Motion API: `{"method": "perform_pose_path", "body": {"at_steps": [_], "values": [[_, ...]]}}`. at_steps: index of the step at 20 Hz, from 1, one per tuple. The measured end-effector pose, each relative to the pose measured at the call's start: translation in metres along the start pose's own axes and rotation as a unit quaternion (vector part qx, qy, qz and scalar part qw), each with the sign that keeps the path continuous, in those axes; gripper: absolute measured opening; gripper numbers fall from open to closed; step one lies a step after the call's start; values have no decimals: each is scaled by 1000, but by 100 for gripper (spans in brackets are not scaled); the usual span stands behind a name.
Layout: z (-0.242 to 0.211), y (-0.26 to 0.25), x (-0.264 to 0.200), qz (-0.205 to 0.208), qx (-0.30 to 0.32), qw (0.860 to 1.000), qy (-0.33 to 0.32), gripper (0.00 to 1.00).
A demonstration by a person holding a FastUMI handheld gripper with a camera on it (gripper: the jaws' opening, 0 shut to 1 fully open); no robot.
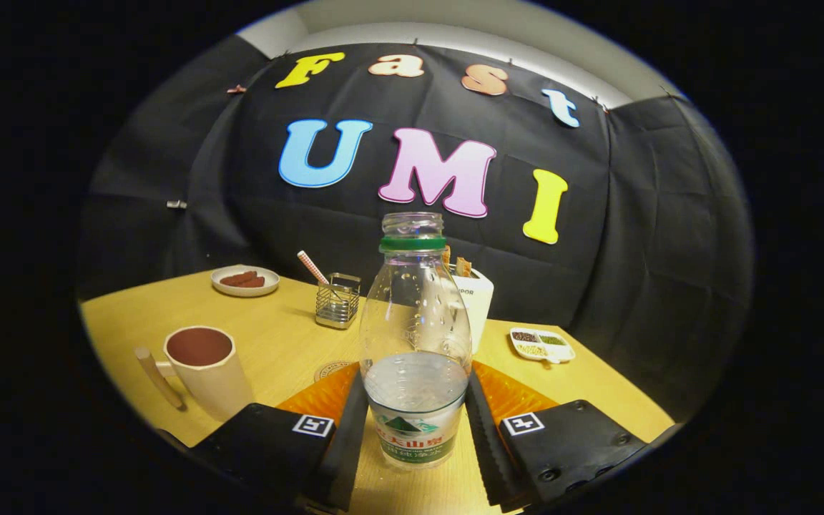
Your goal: Take the bottle from table, then pour the juice into the cup, finally place the bottle on the coaster
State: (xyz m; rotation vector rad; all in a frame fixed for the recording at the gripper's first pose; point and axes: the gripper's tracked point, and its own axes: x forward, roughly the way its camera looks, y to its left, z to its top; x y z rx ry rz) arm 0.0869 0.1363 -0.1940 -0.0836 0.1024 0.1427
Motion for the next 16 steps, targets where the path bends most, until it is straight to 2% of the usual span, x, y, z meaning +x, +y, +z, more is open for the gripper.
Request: {"method": "perform_pose_path", "body": {"at_steps": [5,11,13,16], "values": [[17,-6,0,-25,-109,994,3,70],[42,10,-4,2,-213,977,-16,70],[47,14,-5,5,-249,968,-17,70],[52,23,-8,7,-324,946,-24,70]]}}
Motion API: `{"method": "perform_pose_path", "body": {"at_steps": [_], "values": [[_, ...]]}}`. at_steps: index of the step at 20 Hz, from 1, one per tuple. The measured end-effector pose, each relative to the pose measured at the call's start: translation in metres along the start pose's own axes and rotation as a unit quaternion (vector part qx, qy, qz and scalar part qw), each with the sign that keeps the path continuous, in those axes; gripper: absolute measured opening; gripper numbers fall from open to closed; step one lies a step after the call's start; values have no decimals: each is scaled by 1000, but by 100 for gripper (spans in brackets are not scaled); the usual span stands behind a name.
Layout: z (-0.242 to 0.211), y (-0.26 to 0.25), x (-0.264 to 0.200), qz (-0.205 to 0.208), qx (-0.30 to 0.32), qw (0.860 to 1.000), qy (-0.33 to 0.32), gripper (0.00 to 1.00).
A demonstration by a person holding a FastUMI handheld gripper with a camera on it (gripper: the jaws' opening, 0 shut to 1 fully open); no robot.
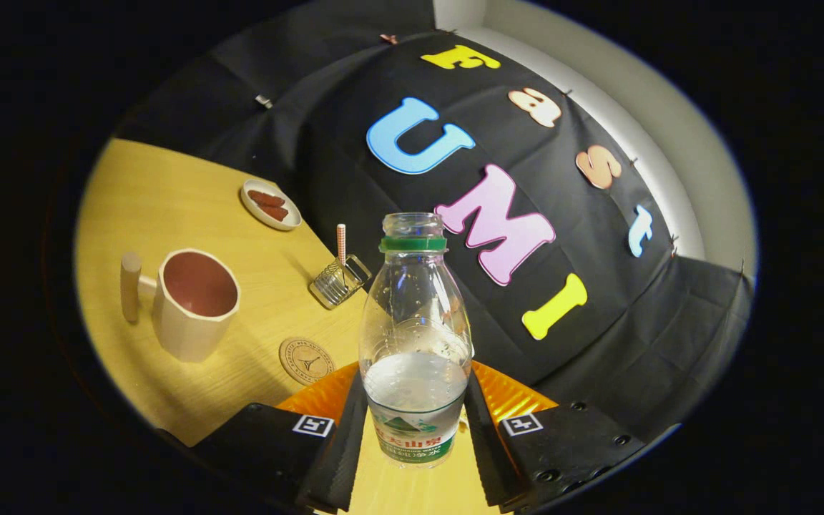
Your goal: Take the bottle from table, then pour the juice into the cup, finally place the bottle on the coaster
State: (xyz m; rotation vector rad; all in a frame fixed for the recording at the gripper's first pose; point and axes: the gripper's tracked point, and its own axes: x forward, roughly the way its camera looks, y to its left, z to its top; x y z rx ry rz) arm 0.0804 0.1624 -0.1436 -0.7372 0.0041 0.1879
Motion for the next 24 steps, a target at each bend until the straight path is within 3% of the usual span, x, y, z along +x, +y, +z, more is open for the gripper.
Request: {"method": "perform_pose_path", "body": {"at_steps": [10,16,24], "values": [[9,43,4,46,-155,987,-5,70],[4,63,3,72,-207,976,1,70],[-1,59,11,70,-271,960,13,69]]}}
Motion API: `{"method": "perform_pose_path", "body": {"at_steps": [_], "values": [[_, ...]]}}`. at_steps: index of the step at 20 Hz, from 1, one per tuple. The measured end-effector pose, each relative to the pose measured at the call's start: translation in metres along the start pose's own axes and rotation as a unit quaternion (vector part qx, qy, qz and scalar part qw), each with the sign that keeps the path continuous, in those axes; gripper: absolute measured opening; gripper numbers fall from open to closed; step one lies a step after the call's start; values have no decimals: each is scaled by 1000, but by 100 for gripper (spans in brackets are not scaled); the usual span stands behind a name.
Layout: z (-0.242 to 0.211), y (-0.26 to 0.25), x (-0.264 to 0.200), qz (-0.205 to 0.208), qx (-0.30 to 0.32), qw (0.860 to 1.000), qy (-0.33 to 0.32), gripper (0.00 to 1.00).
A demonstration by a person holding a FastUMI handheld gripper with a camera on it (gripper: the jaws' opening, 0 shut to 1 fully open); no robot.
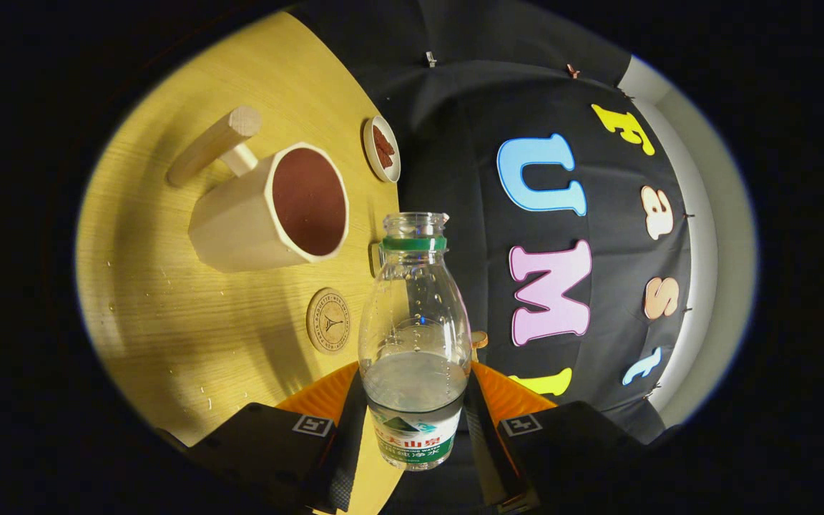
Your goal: Take the bottle from table, then pour the juice into the cup, finally place the bottle on the coaster
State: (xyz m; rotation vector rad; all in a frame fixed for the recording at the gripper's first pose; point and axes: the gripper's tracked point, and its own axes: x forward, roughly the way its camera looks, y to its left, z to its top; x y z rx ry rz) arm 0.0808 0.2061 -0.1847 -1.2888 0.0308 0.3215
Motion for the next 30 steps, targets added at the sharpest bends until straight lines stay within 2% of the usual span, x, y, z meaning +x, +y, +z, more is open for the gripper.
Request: {"method": "perform_pose_path", "body": {"at_steps": [17,30], "values": [[-2,-5,8,-1,-107,994,-4,70],[7,-10,12,-15,-149,989,-18,70]]}}
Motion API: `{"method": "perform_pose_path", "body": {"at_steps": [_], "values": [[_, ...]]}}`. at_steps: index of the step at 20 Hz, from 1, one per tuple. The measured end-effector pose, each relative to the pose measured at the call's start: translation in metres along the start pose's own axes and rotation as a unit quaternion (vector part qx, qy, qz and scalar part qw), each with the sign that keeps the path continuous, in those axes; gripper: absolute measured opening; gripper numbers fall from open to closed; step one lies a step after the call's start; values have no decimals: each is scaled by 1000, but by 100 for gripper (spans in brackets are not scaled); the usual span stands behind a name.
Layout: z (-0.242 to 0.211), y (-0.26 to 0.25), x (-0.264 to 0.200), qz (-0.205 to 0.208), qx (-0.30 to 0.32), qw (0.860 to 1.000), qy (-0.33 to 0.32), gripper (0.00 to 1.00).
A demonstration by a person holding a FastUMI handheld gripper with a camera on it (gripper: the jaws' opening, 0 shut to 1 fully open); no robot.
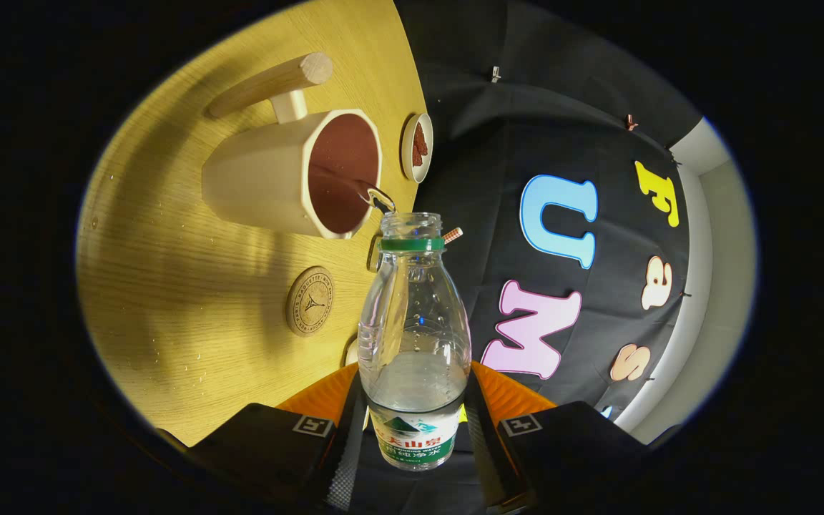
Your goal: Take the bottle from table, then pour the juice into the cup, finally place the bottle on the coaster
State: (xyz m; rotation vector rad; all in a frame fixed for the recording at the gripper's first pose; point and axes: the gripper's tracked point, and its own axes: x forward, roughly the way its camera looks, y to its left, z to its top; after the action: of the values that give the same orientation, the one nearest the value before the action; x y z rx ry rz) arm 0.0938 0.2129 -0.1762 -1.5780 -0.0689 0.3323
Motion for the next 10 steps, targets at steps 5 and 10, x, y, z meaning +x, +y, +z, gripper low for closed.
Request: {"method": "perform_pose_path", "body": {"at_steps": [5,10], "values": [[1,-1,1,-4,-12,1000,-2,70],[2,-4,2,-10,-24,1000,-6,70]]}}
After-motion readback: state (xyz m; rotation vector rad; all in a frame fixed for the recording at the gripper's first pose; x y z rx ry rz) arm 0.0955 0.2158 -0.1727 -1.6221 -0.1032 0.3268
